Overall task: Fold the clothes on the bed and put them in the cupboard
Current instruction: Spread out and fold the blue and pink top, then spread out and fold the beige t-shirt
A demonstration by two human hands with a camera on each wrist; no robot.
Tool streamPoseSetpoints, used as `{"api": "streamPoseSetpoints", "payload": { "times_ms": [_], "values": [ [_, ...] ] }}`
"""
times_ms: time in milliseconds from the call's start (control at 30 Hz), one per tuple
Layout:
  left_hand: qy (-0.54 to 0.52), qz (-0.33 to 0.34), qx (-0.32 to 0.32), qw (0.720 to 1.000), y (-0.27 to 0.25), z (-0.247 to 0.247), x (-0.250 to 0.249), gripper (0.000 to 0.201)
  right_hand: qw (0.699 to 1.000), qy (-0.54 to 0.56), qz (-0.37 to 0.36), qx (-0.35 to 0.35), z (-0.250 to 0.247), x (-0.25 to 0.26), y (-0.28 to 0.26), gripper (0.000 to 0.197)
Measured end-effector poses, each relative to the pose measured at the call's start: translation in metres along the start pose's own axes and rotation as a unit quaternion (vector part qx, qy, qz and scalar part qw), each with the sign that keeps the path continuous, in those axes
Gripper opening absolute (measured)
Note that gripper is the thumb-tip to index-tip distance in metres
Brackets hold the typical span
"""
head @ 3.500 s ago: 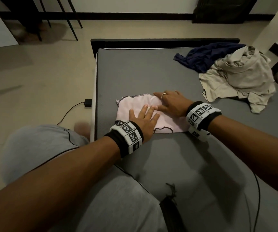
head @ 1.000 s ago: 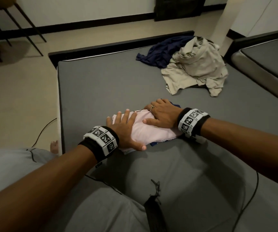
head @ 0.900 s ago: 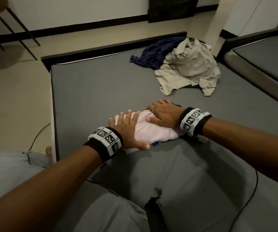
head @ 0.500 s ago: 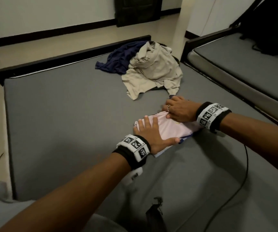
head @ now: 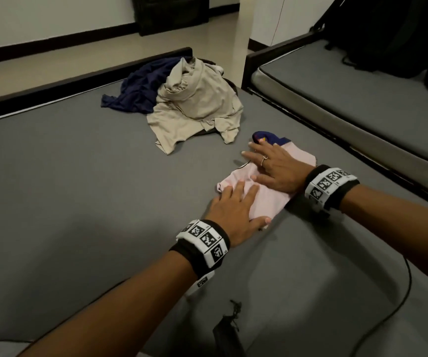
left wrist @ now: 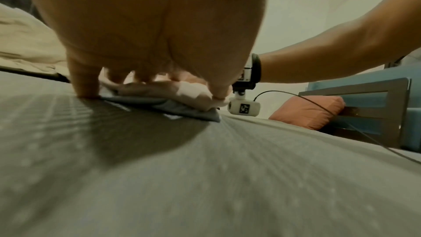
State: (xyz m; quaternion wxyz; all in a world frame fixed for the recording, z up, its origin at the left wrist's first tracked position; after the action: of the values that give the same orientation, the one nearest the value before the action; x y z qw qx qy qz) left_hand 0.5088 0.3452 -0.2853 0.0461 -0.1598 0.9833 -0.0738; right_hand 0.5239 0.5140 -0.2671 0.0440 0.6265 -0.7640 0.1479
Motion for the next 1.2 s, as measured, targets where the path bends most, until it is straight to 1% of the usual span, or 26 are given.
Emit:
{"api": "streamPoseSetpoints", "payload": {
  "times_ms": [67, 133, 167, 200, 267, 300, 367, 433, 500, 600, 700, 800, 867, 933, 1033, 1100, 1200],
  "values": [
    [0.031, -0.032, -0.055, 0.998, -0.004, -0.008, 0.008, 0.077, 0.999, 0.002, -0.024, 0.04, 0.014, 0.006, -0.007, 0.078],
    [0.034, -0.089, -0.087, 0.992, -0.005, -0.013, 0.017, 0.081, 0.997, 0.005, -0.025, 0.075, 0.018, 0.004, -0.013, 0.088],
    [0.025, -0.11, -0.085, 0.99, -0.004, -0.012, 0.022, 0.085, 0.996, 0.011, -0.014, 0.083, 0.016, 0.002, -0.014, 0.088],
    [0.016, -0.12, -0.068, 0.99, -0.002, -0.008, 0.026, 0.088, 0.996, 0.015, -0.002, 0.083, 0.014, 0.0, -0.014, 0.086],
    [-0.003, -0.121, -0.013, 0.993, 0.001, 0.004, 0.032, 0.095, 0.998, 0.012, 0.012, 0.068, 0.012, 0.001, -0.012, 0.085],
    [-0.009, -0.119, 0.004, 0.993, 0.001, 0.007, 0.034, 0.097, 0.998, 0.006, 0.009, 0.056, 0.014, 0.004, -0.011, 0.088],
    [-0.001, -0.115, 0.003, 0.993, 0.001, 0.004, 0.036, 0.098, 0.999, -0.018, -0.014, 0.046, 0.021, 0.012, -0.008, 0.091],
    [0.009, -0.105, -0.006, 0.994, 0.001, -0.004, 0.034, 0.094, 0.997, -0.044, -0.036, 0.058, 0.026, 0.018, -0.006, 0.091],
    [0.004, -0.093, -0.01, 0.996, 0.001, -0.011, 0.031, 0.089, 0.997, -0.029, -0.047, 0.056, 0.02, 0.018, -0.006, 0.086],
    [-0.025, -0.062, 0.007, 0.998, 0.002, -0.014, 0.022, 0.081, 0.996, -0.021, -0.068, 0.044, 0.003, 0.014, -0.008, 0.071],
    [-0.041, -0.043, 0.02, 0.998, 0.002, -0.016, 0.016, 0.07, 0.996, -0.013, -0.07, 0.061, -0.003, 0.01, -0.016, 0.071],
    [-0.028, -0.081, -0.009, 0.996, 0.0, -0.021, 0.023, 0.058, 0.997, -0.004, -0.061, 0.052, -0.001, 0.012, -0.022, 0.077],
    [-0.002, -0.109, -0.03, 0.994, -0.004, -0.021, 0.032, 0.054, 0.997, -0.006, -0.049, 0.051, 0.0, 0.017, -0.02, 0.079],
    [0.029, -0.124, -0.036, 0.991, -0.008, -0.02, 0.041, 0.056, 0.997, -0.02, -0.031, 0.066, -0.002, 0.024, -0.014, 0.082],
    [0.044, -0.149, -0.011, 0.988, -0.012, -0.021, 0.063, 0.064, 0.997, -0.032, 0.003, 0.066, -0.017, 0.04, 0.007, 0.086],
    [0.022, -0.171, 0.003, 0.985, -0.015, -0.025, 0.085, 0.064, 0.999, -0.031, 0.011, 0.038, -0.031, 0.053, 0.03, 0.081],
    [0.002, -0.211, 0.021, 0.977, -0.024, -0.029, 0.125, 0.058, 0.999, -0.04, 0.002, -0.008, -0.052, 0.068, 0.066, 0.058]
  ]
}}
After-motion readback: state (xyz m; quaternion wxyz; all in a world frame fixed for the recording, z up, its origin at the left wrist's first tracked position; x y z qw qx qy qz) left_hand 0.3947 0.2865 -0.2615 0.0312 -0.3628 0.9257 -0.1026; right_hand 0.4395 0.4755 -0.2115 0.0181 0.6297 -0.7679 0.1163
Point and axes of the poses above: each hand's wrist, its own y-axis towards the middle knuckle, its own z-axis out of the palm, x = y × z, the point moved 7 cm from there along y, towards the middle knuckle, and after that the axes turned 12 degrees about y, right-handed, at the moved point
